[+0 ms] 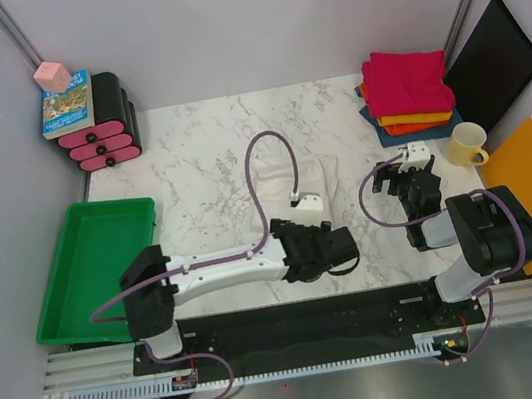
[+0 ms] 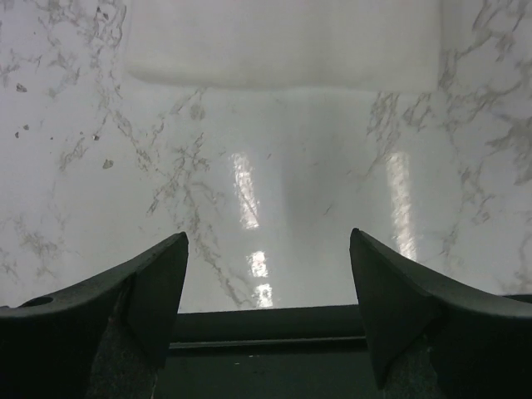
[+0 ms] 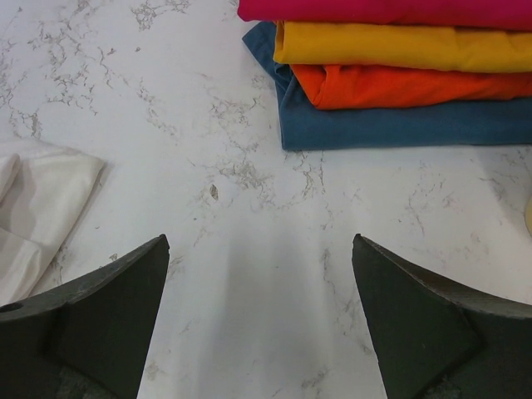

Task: Fold and stack the t-shirts
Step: Put the neatly folded tshirt into the corner of the board with the right arm

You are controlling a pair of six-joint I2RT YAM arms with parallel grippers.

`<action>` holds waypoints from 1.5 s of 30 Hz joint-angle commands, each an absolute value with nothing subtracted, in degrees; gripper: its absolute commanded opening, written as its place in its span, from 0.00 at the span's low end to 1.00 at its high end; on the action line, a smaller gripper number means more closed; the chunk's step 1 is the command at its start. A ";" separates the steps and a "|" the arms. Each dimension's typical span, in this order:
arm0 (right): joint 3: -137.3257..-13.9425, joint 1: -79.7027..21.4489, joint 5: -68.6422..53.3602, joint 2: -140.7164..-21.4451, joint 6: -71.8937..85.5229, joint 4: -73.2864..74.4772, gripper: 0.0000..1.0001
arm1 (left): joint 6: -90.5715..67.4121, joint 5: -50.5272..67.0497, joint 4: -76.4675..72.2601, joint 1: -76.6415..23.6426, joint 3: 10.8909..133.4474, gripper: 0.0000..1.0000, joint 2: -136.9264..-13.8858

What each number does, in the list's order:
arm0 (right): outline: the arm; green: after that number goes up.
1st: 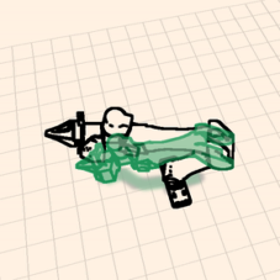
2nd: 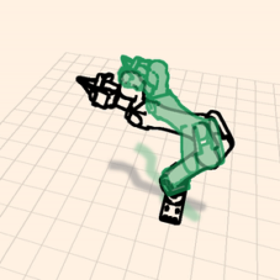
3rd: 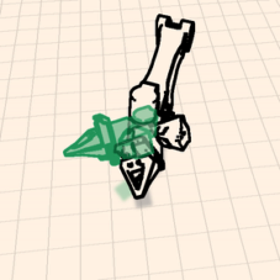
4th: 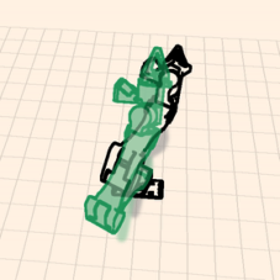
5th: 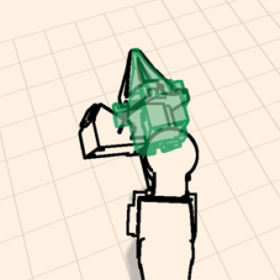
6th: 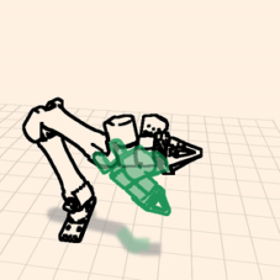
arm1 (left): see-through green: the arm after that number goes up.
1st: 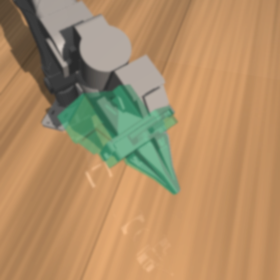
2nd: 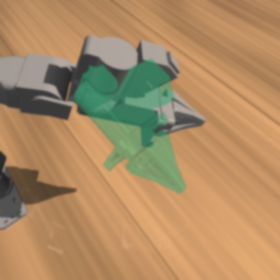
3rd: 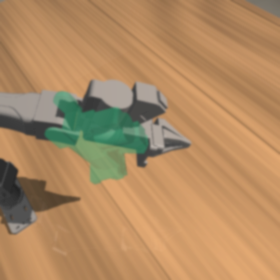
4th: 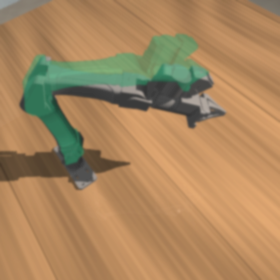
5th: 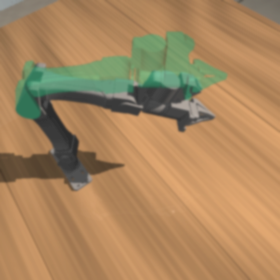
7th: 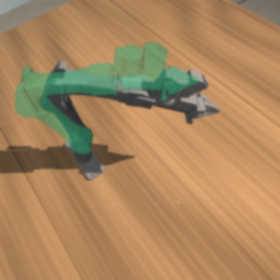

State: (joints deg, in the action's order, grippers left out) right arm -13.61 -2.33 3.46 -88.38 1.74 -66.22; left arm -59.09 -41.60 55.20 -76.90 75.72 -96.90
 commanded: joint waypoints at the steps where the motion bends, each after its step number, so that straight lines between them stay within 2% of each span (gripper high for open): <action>1: -14.15 -2.11 3.25 -88.15 2.37 -68.20 0.98 | -75.21 -51.59 81.32 -77.34 95.51 0.87 -106.77; 3: -14.06 -2.11 3.16 -88.15 2.37 -68.29 0.98 | -79.52 -52.12 84.46 -77.34 100.52 0.92 -108.89; 9: -14.33 -2.29 0.79 -88.33 1.49 -68.20 0.98 | -73.51 -52.82 77.18 -75.94 98.36 0.92 -104.95; 11: -14.76 -2.02 -6.02 -87.11 0.53 -67.77 0.98 | -71.37 -52.74 75.68 -74.19 97.39 0.93 -103.71; 13: -20.18 -1.41 -15.60 -80.70 -4.02 -48.96 0.98 | -66.20 -50.72 70.60 -72.26 95.19 0.93 -101.70; 14: -29.61 -1.58 -22.87 -79.81 -4.83 -39.91 0.98 | -64.88 -49.84 68.58 -70.07 94.32 0.94 -100.99; 15: -34.40 -1.67 -23.63 -80.41 -1.79 -26.59 0.98 | -61.73 -47.66 64.12 -68.92 91.87 0.94 -100.20; 16: -39.33 -1.67 -24.08 -81.29 -0.37 -19.67 0.98 | -60.66 -46.77 61.55 -67.69 90.54 0.94 -99.33; 17: -49.29 -1.58 -26.43 -82.69 -0.96 -12.81 0.98 | -59.69 -46.06 59.26 -65.41 88.96 0.94 -97.58; 18: -54.09 -1.58 -26.80 -85.84 -0.18 -0.82 0.98 | -55.85 -43.79 56.54 -64.09 85.64 0.94 -96.60; 19: -58.40 -1.58 -27.15 -87.35 0.00 5.13 0.98 | -53.64 -41.77 49.90 -62.59 83.95 0.94 -95.90; 20: -66.45 -1.58 -28.72 -88.76 -1.65 11.19 0.98 | -52.05 -40.01 47.83 -59.62 82.72 0.94 -94.93; 21: -69.58 -1.67 -30.92 -90.68 -9.94 21.60 0.98 | -48.64 -37.03 45.29 -58.11 80.44 0.94 -94.75; 22: -71.78 -1.84 -29.72 -90.96 -13.67 24.93 0.98 | -47.04 -35.18 41.52 -55.14 79.46 0.94 -94.66; 25: -71.03 -2.29 -16.03 -87.81 -19.08 26.38 0.98 | -41.06 -30.25 35.54 -49.95 77.09 0.90 -95.79; 27: -68.92 -1.33 -5.69 -85.70 -11.31 22.42 0.98 | -38.33 -27.96 34.02 -47.91 76.91 0.88 -98.43; 28: -68.12 -0.27 -5.02 -86.04 -7.25 22.50 0.98 | -37.10 -26.99 31.06 -46.25 76.73 0.83 -99.31; 30: -70.74 3.69 -17.76 -90.25 -11.21 31.95 0.98 | -33.67 -24.09 28.05 -45.01 76.29 0.79 -101.85; 31: -72.23 3.60 -19.49 -91.13 -12.55 35.04 0.95 | -32.62 -23.39 26.21 -44.13 76.46 0.72 -102.65; 32: -71.46 3.52 -19.69 -89.75 -13.00 35.50 0.84 | -31.39 -22.68 25.58 -43.95 77.07 0.68 -103.87; 34: -65.43 3.34 -18.63 -84.93 -13.71 31.92 0.78 | -30.85 -21.63 25.14 -42.98 78.13 0.56 -107.13; 35: -63.39 3.08 -18.46 -79.42 -13.80 28.69 0.59 | -30.68 -20.66 24.96 -42.80 78.92 0.52 -108.01; 36: -61.80 2.55 -18.02 -77.28 -13.97 27.70 0.48 | -30.67 -20.65 24.70 -42.72 79.10 0.50 -109.41; 37: -60.31 1.07 -17.15 -75.52 -14.24 27.51 0.43 | -30.67 -20.74 24.44 -42.54 79.01 0.50 -109.95; 40: -61.26 -1.21 -18.01 -74.44 -14.24 31.98 0.56 | -33.21 -21.53 24.00 -41.57 77.70 0.53 -111.00; 45: -60.56 -1.32 -19.07 -75.24 -12.75 34.54 0.61 | -34.45 -21.62 23.91 -39.90 76.73 0.52 -112.23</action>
